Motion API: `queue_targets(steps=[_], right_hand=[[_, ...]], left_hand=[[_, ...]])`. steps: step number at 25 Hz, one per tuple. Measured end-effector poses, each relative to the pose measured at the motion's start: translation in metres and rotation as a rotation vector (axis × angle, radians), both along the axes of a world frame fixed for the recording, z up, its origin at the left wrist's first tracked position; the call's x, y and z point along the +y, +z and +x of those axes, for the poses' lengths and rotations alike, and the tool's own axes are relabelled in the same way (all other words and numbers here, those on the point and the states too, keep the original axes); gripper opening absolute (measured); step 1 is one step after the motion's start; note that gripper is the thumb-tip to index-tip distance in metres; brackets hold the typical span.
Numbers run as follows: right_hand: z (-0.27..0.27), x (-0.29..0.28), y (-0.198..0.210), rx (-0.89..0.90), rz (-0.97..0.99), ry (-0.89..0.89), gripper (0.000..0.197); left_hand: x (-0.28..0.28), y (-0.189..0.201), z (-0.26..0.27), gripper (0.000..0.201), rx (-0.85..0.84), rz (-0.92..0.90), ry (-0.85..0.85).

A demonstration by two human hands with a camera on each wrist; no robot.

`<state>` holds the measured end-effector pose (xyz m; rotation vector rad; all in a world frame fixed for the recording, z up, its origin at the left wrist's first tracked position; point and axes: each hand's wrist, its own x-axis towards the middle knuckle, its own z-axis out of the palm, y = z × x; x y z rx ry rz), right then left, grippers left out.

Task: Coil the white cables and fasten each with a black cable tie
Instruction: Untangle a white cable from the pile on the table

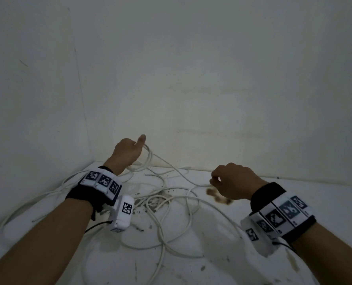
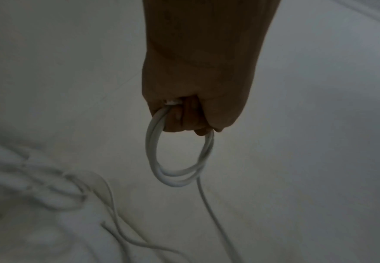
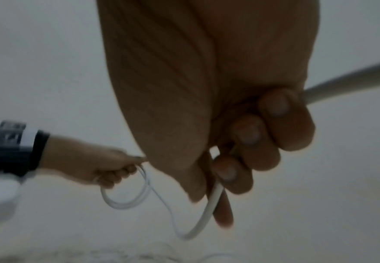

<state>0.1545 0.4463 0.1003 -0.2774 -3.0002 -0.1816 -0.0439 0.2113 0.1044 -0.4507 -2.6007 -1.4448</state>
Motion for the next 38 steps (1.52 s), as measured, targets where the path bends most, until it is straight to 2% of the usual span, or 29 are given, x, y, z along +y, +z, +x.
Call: queue_targets(steps=[2, 4, 7, 10, 13, 19, 24, 26, 32, 38], right_hand=[[0.004, -0.007, -0.008, 0.171, -0.312, 0.027, 0.023], [0.010, -0.021, -0.016, 0.305, -0.434, 0.088, 0.017], [0.025, -0.054, -0.024, 0.338, -0.502, 0.235, 0.018], [0.028, -0.076, -0.025, 0.287, -0.342, 0.334, 0.020], [0.031, -0.089, -0.017, 0.258, -0.279, 0.445, 0.021], [0.038, -0.107, 0.005, 0.333, -0.501, 0.603, 0.018], [0.028, -0.100, 0.031, 0.470, -0.600, 0.534, 0.024], [0.024, -0.093, 0.041, 0.505, -0.640, 0.492, 0.021], [0.000, -0.059, 0.055, 0.605, -0.695, 0.311, 0.022], [-0.011, -0.036, 0.062, 0.572, -0.706, 0.265, 0.024]], left_hand=[[0.004, 0.005, 0.007, 0.045, -0.397, 0.538, -0.141], [0.009, 0.008, 0.013, 0.038, -0.594, 0.881, -0.269], [0.022, 0.005, 0.024, 0.039, -0.642, 1.065, -0.349], [0.036, 0.005, 0.039, 0.042, -0.673, 1.164, -0.410], [0.042, 0.008, 0.050, 0.041, -0.670, 1.192, -0.444], [0.046, 0.012, 0.070, 0.038, -0.662, 1.148, -0.511], [0.047, 0.009, 0.087, 0.037, -0.694, 0.940, -0.600], [0.044, 0.008, 0.093, 0.035, -0.650, 0.868, -0.630], [0.042, 0.007, 0.106, 0.038, -0.651, 0.730, -0.733], [0.053, 0.001, 0.115, 0.047, -0.553, 0.617, -0.590]])
